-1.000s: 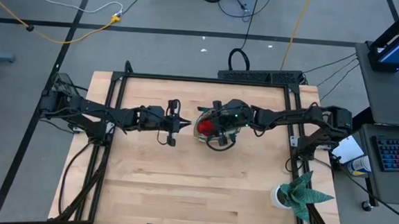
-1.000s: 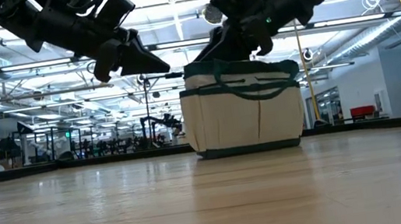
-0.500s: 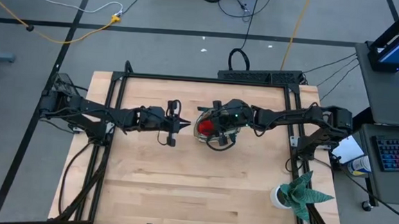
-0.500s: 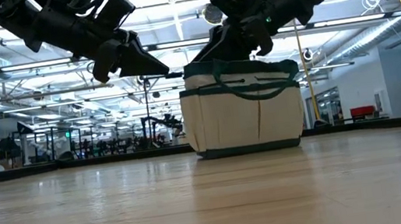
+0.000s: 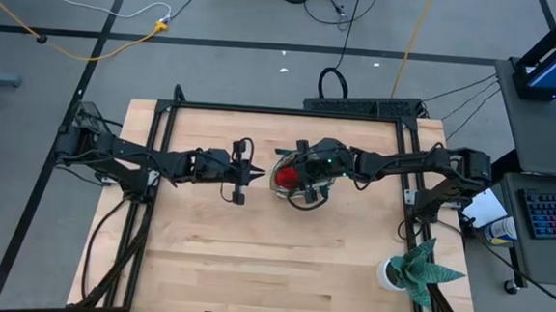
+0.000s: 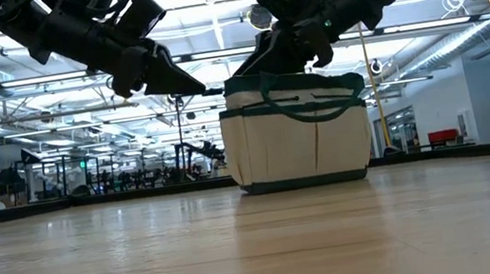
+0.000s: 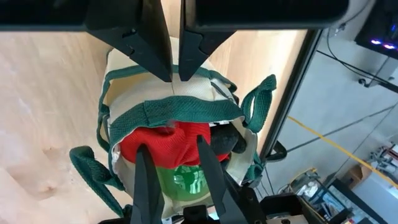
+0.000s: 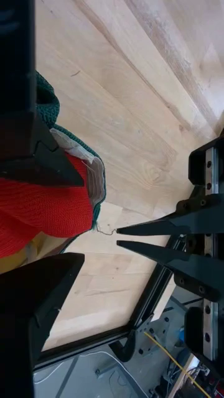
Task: Pick & Place Garden tools in Gardening bag
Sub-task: Put the red gloves into the brown gardening bag, then return to Home Position
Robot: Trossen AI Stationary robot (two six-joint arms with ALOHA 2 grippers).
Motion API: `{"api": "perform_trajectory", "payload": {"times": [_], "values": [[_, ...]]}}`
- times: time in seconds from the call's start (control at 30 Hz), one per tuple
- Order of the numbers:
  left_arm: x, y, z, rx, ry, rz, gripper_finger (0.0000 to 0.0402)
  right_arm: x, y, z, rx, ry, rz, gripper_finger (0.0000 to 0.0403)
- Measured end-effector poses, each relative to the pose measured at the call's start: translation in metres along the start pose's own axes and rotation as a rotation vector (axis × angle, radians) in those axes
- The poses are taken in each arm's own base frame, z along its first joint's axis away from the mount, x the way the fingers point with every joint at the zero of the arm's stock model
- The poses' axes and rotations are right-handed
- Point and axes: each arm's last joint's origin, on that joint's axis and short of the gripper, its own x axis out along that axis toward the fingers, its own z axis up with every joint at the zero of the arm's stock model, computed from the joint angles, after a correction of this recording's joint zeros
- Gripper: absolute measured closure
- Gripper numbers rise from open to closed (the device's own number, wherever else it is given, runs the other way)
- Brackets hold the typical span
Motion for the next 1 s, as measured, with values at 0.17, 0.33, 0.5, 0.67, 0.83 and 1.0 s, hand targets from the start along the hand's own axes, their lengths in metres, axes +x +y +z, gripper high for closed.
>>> {"api": "perform_trajectory", "payload": {"times": [0.17,0.33,0.5,0.67,0.83,1.0], "values": [[0.0,0.0,0.0,-0.049,-0.004,-0.015,0.0343,-0.002,-0.001,0.003,-0.004,-0.015,-0.008,0.0222],[0.0,-0.001,0.0,-0.048,-0.014,-0.037,0.0295,-0.002,-0.002,0.004,0.002,-0.024,-0.013,0.0222],[0.0,-0.002,0.003,-0.051,-0.051,-0.078,0.0251,-0.002,-0.002,0.005,0.002,-0.031,-0.017,0.0222],[-0.002,-0.008,0.01,-0.066,-0.142,-0.195,0.0227,-0.007,-0.004,0.01,0.003,-0.055,-0.03,0.0222],[-0.004,-0.017,0.013,-0.052,-0.151,-0.216,0.0225,-0.02,-0.006,0.022,0.021,-0.09,-0.047,0.0222],[-0.006,-0.026,0.017,-0.044,-0.161,-0.246,0.0224,-0.038,-0.008,0.033,0.02,-0.109,-0.057,0.0222]]}}
